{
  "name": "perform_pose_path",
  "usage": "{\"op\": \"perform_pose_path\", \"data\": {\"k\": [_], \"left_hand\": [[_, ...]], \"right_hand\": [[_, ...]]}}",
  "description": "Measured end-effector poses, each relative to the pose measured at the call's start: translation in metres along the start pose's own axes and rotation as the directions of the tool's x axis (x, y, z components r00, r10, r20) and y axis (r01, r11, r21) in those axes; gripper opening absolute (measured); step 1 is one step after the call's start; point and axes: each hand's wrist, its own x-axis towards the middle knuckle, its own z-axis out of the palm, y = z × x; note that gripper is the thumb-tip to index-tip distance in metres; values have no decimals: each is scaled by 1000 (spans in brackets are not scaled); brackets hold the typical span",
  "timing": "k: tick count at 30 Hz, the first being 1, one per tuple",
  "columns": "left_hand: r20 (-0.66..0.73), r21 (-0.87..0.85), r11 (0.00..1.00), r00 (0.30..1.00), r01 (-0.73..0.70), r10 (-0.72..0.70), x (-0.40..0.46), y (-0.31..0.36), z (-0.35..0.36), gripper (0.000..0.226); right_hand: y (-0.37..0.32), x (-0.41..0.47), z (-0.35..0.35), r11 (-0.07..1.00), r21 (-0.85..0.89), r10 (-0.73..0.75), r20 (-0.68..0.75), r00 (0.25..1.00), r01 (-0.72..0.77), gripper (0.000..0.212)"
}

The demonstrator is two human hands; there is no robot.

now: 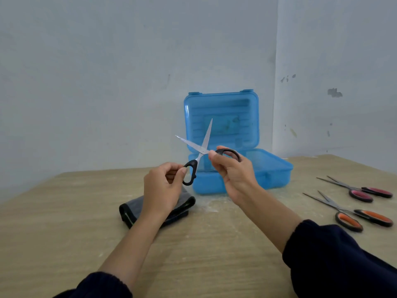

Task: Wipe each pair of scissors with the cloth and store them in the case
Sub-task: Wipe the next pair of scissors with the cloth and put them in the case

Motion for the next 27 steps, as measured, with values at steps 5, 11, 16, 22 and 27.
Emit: {"op": "perform_pose_path", "data": {"k": [5, 11, 16, 22, 27], "left_hand": [[30, -20, 999, 999, -34, 35, -3, 2, 3, 1], [56, -13, 998, 996, -62, 63, -5, 4, 4, 6], [87, 17, 997, 993, -78, 76, -5, 2, 1, 7], [157, 6, 999, 986, -52, 51, -3, -5, 0, 8], [277, 196, 977, 961, -78, 21, -3, -19, -7, 8]], "right_hand": [[6, -6, 3, 956, 271, 139, -75, 987, -114, 15], [0, -10, 3, 940, 290, 213, -91, 973, -178, 19], [-5, -10, 0, 943, 175, 290, -22, 957, -282, 11], [-6, -8, -6, 944, 83, 324, -64, 944, -318, 12], [0, -7, -14, 960, 66, 278, -162, 947, -270, 21]]}}
